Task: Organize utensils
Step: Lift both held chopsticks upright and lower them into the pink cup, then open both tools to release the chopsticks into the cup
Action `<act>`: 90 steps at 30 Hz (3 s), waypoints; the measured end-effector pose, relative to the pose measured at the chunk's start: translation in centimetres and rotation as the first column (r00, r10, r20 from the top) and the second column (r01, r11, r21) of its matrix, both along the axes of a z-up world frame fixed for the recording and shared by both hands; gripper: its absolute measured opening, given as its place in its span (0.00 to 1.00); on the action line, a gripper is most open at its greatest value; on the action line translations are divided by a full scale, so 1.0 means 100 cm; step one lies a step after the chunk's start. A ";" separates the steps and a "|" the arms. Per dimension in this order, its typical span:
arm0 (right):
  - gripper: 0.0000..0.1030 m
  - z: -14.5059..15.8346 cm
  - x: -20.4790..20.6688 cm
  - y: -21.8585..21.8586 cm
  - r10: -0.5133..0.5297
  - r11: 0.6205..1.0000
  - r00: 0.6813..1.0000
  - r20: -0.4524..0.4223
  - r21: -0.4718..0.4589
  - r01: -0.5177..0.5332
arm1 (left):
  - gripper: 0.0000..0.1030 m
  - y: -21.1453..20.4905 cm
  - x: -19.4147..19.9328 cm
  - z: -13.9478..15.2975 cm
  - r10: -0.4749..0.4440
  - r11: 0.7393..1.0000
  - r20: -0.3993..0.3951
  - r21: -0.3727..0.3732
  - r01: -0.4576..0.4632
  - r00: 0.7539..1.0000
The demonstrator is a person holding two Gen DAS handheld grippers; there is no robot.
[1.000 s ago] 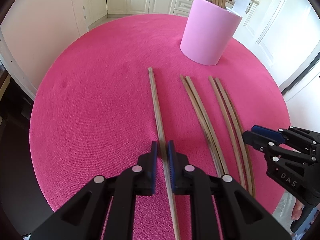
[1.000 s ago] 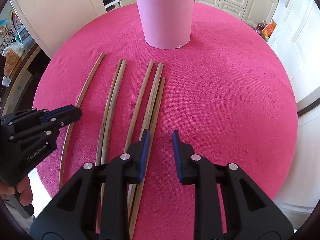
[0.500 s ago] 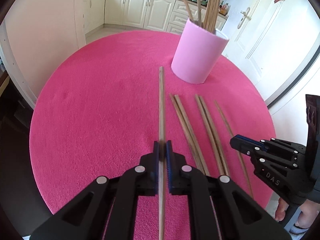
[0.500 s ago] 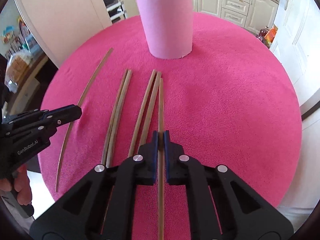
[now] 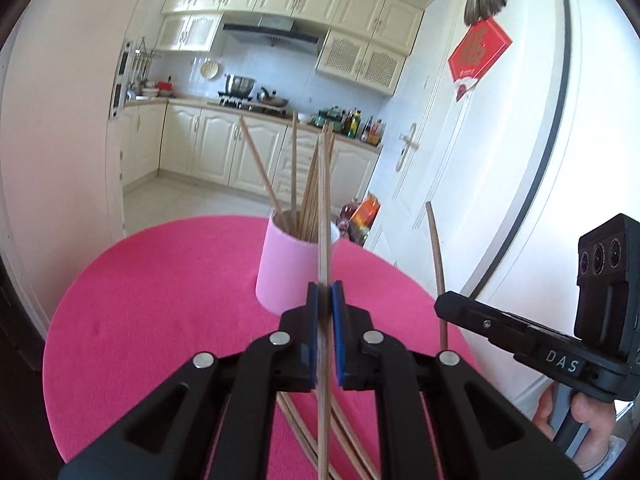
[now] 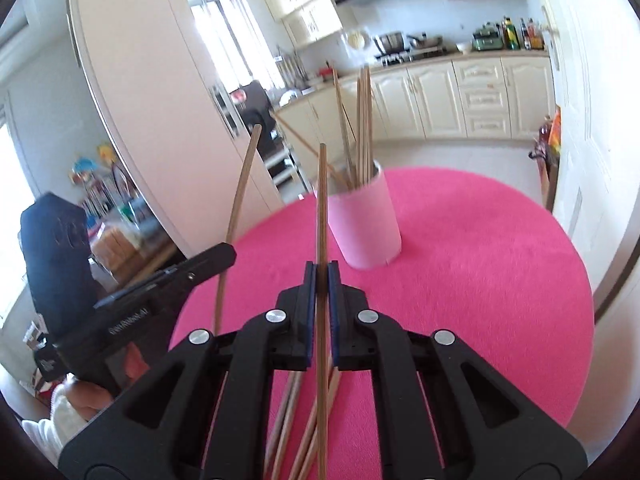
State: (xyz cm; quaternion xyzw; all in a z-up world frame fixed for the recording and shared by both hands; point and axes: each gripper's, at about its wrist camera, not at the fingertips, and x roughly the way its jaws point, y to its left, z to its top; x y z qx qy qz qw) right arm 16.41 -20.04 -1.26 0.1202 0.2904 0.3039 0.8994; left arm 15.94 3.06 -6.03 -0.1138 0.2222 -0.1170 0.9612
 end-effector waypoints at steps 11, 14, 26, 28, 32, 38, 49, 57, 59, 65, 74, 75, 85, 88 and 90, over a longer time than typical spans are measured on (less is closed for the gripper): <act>0.06 0.043 0.008 -0.011 -0.112 0.986 0.952 0.285 0.153 0.070 | 0.07 -0.018 0.007 0.037 0.042 0.998 0.339 0.021 -0.052 0.940; 0.06 0.048 0.018 -0.008 -0.160 0.978 0.922 0.354 0.182 0.099 | 0.07 -0.020 0.019 0.048 0.067 0.997 0.403 0.018 -0.081 0.913; 0.06 0.058 0.068 0.013 -0.233 0.961 0.844 0.484 0.249 0.123 | 0.07 -0.014 0.067 0.065 0.139 0.989 0.490 -0.033 -0.141 0.860; 0.06 0.056 0.074 0.016 -0.242 0.959 0.834 0.495 0.251 0.129 | 0.07 -0.014 0.075 0.064 0.150 0.988 0.494 -0.044 -0.148 0.856; 0.06 0.052 0.085 0.021 -0.262 0.955 0.814 0.519 0.258 0.143 | 0.07 -0.011 0.090 0.060 0.167 0.986 0.495 -0.059 -0.158 0.853; 0.06 0.039 0.099 0.022 -0.304 0.945 0.798 0.520 0.271 0.183 | 0.07 -0.010 0.109 0.056 0.188 0.982 0.493 -0.080 -0.171 0.849; 0.06 0.024 0.117 0.023 -0.288 0.950 0.828 0.482 0.254 0.183 | 0.07 -0.014 0.136 0.036 0.202 0.979 0.451 -0.070 -0.191 0.869; 0.06 0.021 0.120 0.026 -0.274 0.954 0.845 0.459 0.238 0.180 | 0.10 -0.017 0.140 0.036 0.164 0.985 0.401 -0.026 -0.168 0.901; 0.06 0.021 0.120 0.027 -0.272 0.956 0.848 0.455 0.230 0.183 | 0.23 -0.016 0.140 0.037 0.160 0.986 0.384 -0.020 -0.165 0.909; 0.06 0.021 0.118 0.030 -0.264 0.960 0.857 0.442 0.206 0.190 | 0.29 -0.010 0.131 0.039 0.170 0.983 0.369 -0.004 -0.182 0.914; 0.07 0.021 0.112 0.027 -0.283 0.956 0.873 0.397 0.189 0.224 | 0.45 -0.007 0.117 0.045 0.189 0.976 0.348 0.038 -0.215 0.918; 0.07 0.022 0.110 0.026 -0.286 0.956 0.873 0.394 0.184 0.230 | 0.45 -0.007 0.114 0.046 0.190 0.975 0.348 0.043 -0.218 0.918; 0.45 0.035 0.077 0.010 -0.335 0.941 0.855 0.396 0.175 0.288 | 0.57 -0.011 0.081 0.059 0.186 0.973 0.350 0.064 -0.221 0.918; 0.45 0.040 0.062 0.006 -0.348 0.937 0.845 0.406 0.160 0.309 | 0.58 -0.012 0.066 0.061 0.183 0.972 0.355 0.073 -0.223 0.917; 0.46 0.042 0.051 0.002 -0.358 0.934 0.838 0.411 0.152 0.325 | 0.59 -0.012 0.055 0.062 0.181 0.972 0.357 0.076 -0.222 0.916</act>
